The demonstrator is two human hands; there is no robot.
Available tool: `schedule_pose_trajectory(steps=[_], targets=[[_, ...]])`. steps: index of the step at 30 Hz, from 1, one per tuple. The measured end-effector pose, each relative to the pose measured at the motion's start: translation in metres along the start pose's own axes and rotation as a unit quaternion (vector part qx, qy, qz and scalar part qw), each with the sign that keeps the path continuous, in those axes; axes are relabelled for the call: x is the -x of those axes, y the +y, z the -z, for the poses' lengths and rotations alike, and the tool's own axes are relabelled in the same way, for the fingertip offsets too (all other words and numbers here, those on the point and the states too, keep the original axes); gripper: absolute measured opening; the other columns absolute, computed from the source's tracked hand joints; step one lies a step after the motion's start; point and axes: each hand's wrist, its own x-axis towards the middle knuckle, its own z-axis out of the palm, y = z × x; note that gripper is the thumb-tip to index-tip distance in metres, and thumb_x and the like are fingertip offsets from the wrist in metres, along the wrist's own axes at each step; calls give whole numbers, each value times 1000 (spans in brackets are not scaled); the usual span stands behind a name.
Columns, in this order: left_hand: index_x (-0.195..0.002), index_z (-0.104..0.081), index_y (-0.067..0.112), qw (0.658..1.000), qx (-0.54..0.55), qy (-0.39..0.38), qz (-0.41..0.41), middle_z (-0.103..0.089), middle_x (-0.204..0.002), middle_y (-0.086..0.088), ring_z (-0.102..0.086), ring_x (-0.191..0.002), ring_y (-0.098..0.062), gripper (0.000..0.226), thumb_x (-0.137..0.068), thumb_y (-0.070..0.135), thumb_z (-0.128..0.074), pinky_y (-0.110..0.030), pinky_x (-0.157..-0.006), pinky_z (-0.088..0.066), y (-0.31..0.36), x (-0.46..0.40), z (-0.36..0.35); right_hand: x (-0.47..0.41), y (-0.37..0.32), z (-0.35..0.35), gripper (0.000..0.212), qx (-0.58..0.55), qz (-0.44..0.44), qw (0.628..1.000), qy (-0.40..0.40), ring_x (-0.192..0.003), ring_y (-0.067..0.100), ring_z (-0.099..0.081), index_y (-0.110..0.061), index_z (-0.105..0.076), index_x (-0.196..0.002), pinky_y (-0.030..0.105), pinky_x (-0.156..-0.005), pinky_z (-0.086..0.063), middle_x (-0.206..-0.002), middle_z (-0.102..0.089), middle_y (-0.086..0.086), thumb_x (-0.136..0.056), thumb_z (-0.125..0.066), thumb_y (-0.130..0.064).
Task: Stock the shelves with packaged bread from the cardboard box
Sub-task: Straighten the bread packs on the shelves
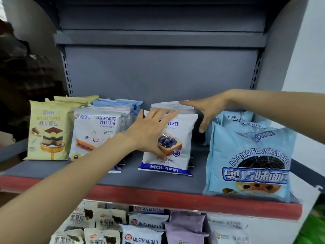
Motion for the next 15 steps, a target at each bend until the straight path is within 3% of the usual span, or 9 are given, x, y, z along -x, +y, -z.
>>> schedule_pose_trajectory(steps=[3, 6, 8, 12, 15], targets=[[-149, 17, 29, 1000, -2, -2, -1, -8, -154, 3, -6, -142, -19, 140, -51, 71, -75, -56, -113, -12, 1, 1, 0, -3, 12, 12, 103, 82, -36, 995, 42, -147, 18, -4, -26, 7, -150, 31, -117, -17, -160, 4, 1, -80, -62, 6], [-149, 17, 29, 1000, -10, 3, -1, -9, -154, 3, -8, -142, -18, 142, -49, 73, -75, -54, -113, -16, 0, 0, 0, -11, 9, 15, 90, 142, -28, 986, 81, -147, 14, -1, -22, 1, -151, 23, -113, -10, -159, 7, -3, -82, -40, 16], [-149, 17, 29, 1000, -14, 6, -2, -11, -154, 3, -10, -142, -18, 143, -48, 74, -74, -54, -113, -17, -1, -1, -1, -18, 4, 15, 86, 169, -26, 983, 66, -147, 13, -1, -21, 2, -152, 20, -112, -9, -159, 7, -6, -84, -37, 15], [-148, 17, 30, 1000, -20, 12, -3, -13, -153, 4, -13, -141, -18, 142, -48, 76, -72, -52, -111, -20, -2, -2, -3, -32, 7, 11, 78, 248, -51, 966, 54, -143, 28, -18, -23, -7, -152, 37, -115, -23, -157, -16, 7, -88, -46, 2], [-149, 16, 30, 1000, -21, 15, -2, -16, -153, 5, -14, -140, -18, 141, -48, 77, -72, -52, -111, -20, -3, -3, -3, -29, 11, 7, 78, 259, -71, 962, 39, -142, 30, -20, -25, -7, -151, 39, -114, -26, -157, -17, 10, -88, -45, 1]])
